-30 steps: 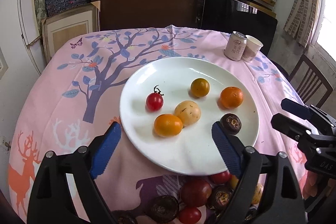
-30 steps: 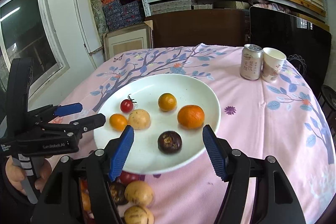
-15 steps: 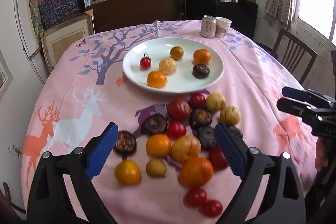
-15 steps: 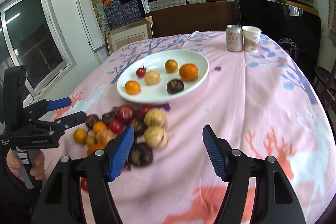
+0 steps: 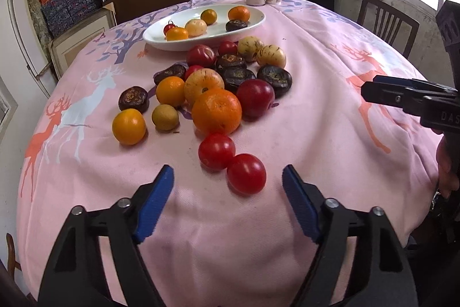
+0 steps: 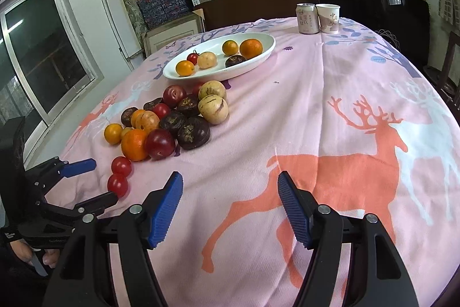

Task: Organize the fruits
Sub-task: 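Grasp a red tomato with the left tool while the right tool grasps another red tomato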

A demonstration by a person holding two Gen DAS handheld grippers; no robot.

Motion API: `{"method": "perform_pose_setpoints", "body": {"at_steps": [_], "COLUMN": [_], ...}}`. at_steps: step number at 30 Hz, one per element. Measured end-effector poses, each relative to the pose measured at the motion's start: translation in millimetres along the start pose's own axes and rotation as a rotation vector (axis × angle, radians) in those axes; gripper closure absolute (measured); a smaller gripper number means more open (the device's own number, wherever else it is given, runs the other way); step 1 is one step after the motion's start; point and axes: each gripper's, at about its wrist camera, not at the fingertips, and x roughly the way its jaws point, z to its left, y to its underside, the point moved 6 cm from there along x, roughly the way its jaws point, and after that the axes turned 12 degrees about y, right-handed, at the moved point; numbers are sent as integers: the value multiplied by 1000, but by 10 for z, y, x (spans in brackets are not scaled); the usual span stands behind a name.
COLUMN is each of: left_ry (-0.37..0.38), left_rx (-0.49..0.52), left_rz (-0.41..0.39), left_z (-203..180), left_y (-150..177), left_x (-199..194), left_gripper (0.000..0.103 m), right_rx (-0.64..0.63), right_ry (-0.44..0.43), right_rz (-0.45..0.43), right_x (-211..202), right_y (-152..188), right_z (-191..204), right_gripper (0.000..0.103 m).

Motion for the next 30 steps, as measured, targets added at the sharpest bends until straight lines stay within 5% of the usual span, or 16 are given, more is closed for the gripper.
{"method": "perform_pose_setpoints", "body": {"at_steps": [1, 10, 13, 30], "left_ry": [-8, -3, 35, 3], "left_rx": [-2, -64, -83, -166], "left_rz": [12, 0, -12, -79], "left_z": [7, 65, 90, 672], "left_y": [-2, -18, 12, 179], "left_x": [48, 127, 39, -362], "left_gripper": [48, 58, 74, 74], "right_rx": [-3, 3, -7, -243], "right_ry": [-1, -13, -26, -118], "right_rz": [-3, 4, 6, 50], "right_x": [-5, 5, 3, 175], "right_y": [11, 53, 58, 104], "right_z": [2, 4, 69, 1456], "right_gripper": [34, 34, 34, 40]}}
